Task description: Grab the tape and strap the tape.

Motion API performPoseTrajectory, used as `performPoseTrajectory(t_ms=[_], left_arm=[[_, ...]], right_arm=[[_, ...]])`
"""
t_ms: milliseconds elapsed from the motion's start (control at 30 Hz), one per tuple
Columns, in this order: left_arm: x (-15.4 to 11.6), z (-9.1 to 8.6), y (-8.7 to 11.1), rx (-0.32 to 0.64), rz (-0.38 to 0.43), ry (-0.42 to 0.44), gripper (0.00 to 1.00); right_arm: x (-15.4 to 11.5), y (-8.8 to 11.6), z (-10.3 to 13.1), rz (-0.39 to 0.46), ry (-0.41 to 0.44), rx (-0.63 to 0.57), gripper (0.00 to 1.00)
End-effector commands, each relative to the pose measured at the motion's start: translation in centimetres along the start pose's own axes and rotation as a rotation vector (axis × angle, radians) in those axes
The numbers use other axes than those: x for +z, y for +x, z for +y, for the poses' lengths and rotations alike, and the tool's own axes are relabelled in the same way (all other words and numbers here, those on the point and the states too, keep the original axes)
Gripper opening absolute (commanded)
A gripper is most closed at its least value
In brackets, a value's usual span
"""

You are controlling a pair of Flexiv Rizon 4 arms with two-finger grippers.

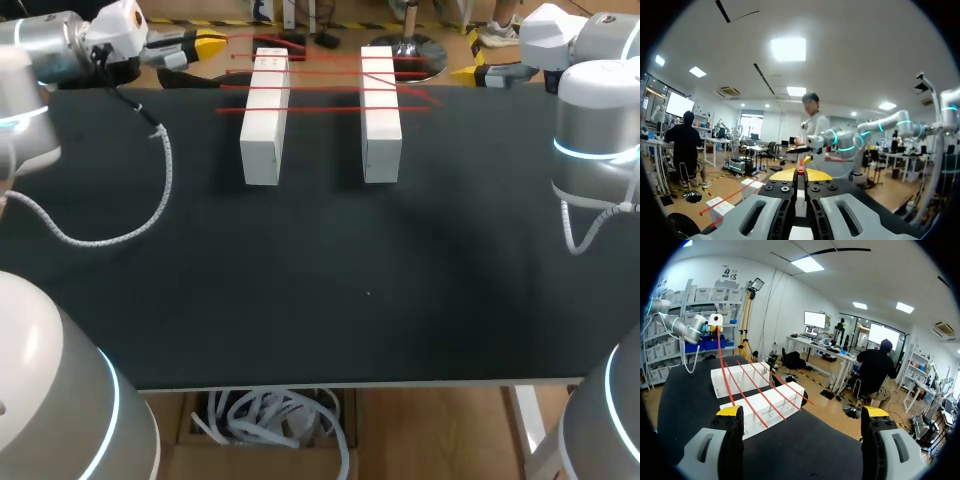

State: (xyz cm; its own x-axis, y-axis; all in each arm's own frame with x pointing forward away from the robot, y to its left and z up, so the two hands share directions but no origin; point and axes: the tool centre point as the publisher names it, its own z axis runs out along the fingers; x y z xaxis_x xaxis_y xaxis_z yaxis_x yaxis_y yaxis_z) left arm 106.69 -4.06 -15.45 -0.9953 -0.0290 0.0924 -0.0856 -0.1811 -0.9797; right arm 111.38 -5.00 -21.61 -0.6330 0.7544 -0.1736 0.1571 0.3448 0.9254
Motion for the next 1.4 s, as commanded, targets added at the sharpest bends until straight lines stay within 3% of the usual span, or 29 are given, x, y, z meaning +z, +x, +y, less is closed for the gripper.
performPoseTrajectory(t_ms=[33,733,1000,1400], left_arm=[[0.0,-0.2,-0.5,-0.002,-0.009,0.016,0.0],[0.0,-0.5,-0.7,-0.006,-0.034,0.026,0.0],[3.9,-0.3,-0.6,0.021,0.074,0.04,0.0],[5.3,-1.6,-0.8,0.042,0.071,0.106,0.0]], right_arm=[[0.0,0.0,0.0,0.0,0.0,0.0,1.0],[0.0,0.0,0.0,0.0,0.0,0.0,1.0],[0.0,0.0,0.0,0.0,0.0,0.0,1.0],[0.0,0.0,0.0,0.0,0.0,0.0,1.0]])
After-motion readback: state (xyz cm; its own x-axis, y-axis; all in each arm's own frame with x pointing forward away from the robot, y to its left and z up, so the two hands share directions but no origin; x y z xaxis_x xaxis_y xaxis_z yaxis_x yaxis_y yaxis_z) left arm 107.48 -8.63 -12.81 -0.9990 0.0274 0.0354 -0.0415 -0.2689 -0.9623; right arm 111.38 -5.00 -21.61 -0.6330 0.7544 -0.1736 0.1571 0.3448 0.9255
